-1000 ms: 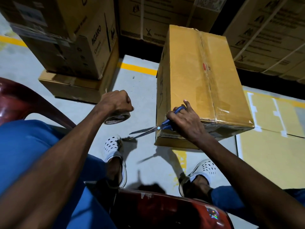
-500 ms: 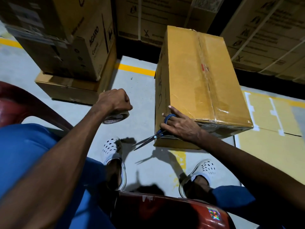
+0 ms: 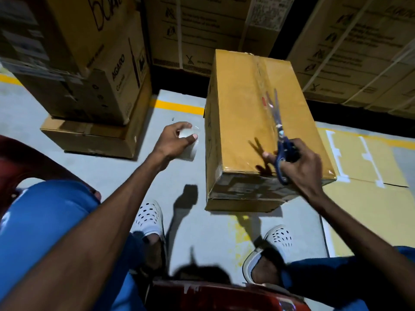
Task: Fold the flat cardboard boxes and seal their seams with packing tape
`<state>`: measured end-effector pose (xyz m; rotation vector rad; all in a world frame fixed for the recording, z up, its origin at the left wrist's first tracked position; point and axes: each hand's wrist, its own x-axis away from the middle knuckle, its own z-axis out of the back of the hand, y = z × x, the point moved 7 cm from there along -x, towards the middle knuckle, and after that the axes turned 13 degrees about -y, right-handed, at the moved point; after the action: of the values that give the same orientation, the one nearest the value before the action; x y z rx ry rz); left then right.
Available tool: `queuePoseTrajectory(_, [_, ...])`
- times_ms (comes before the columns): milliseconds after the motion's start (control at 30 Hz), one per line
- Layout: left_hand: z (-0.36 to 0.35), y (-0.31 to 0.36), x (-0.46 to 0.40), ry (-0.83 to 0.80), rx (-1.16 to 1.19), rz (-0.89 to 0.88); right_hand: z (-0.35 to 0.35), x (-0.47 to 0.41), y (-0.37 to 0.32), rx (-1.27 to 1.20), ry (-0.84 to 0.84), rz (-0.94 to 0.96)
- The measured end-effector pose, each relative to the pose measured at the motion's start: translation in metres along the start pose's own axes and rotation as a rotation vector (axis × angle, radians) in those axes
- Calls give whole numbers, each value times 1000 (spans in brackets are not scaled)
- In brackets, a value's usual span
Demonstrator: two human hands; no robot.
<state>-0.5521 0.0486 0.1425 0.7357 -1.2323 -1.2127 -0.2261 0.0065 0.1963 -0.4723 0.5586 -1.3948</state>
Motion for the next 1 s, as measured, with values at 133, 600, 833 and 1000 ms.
queuePoseTrajectory(133, [-17,15,-22,44,85,-10,55,-23,45,-4,29,-278])
queuePoseTrajectory(600, [-69,34,-105,-38,118,294,62,-117,180,-2,-65,-588])
queuePoseTrajectory(833, [-91,36,-107,51,174,292,41,-120,183,-270,-177,-572])
queuePoseTrajectory(1000, [-65,31,-101,70,84,303,27,-104,158,-240,-357,-522])
